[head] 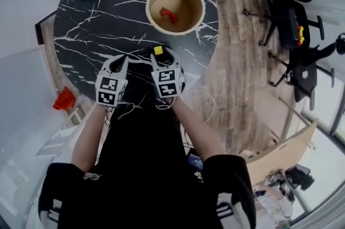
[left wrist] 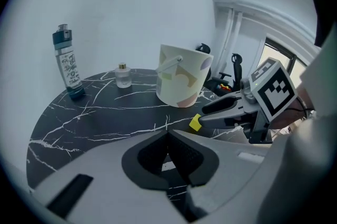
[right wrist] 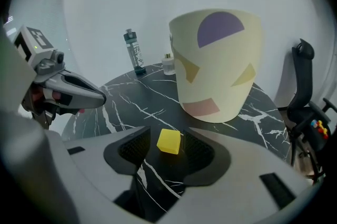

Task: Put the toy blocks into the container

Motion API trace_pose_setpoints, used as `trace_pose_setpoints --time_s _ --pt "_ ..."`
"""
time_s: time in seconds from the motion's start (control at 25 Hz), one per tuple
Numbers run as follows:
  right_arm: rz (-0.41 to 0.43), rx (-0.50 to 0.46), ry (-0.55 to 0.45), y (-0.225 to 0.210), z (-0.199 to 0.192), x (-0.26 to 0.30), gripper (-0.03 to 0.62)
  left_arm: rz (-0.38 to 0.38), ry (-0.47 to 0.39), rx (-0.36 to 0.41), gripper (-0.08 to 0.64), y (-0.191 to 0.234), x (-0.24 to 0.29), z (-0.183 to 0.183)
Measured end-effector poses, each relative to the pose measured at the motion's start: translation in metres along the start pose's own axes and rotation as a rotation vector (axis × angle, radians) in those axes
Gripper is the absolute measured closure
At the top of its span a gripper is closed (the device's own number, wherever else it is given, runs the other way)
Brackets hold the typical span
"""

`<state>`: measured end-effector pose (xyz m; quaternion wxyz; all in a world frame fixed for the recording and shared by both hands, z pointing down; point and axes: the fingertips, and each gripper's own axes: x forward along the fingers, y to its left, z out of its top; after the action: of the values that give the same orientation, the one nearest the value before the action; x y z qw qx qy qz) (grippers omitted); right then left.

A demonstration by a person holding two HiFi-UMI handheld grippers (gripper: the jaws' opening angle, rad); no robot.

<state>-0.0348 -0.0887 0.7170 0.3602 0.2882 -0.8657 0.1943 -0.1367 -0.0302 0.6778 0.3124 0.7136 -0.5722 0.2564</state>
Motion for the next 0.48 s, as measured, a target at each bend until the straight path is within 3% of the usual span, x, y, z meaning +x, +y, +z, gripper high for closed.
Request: trace_pose_setpoints --time_s 0.16,0.32,0.48 --pt "0.009 0.009 0.062 -0.004 -0.010 0.018 0.402 0.023 -0.010 -0.042 0.560 0.008 -0.003 -0.009" --pt "0.036 -0.022 0.090 -0.002 -0.015 0.024 0.448 0.053 -0.016 -0.085 0.560 0.011 -0.012 -0.018" --pt "0.074 -0.048 0.102 0.004 -0.012 0.022 0.453 0.080 -0.067 -0.142 0.560 0.016 -0.028 -0.016"
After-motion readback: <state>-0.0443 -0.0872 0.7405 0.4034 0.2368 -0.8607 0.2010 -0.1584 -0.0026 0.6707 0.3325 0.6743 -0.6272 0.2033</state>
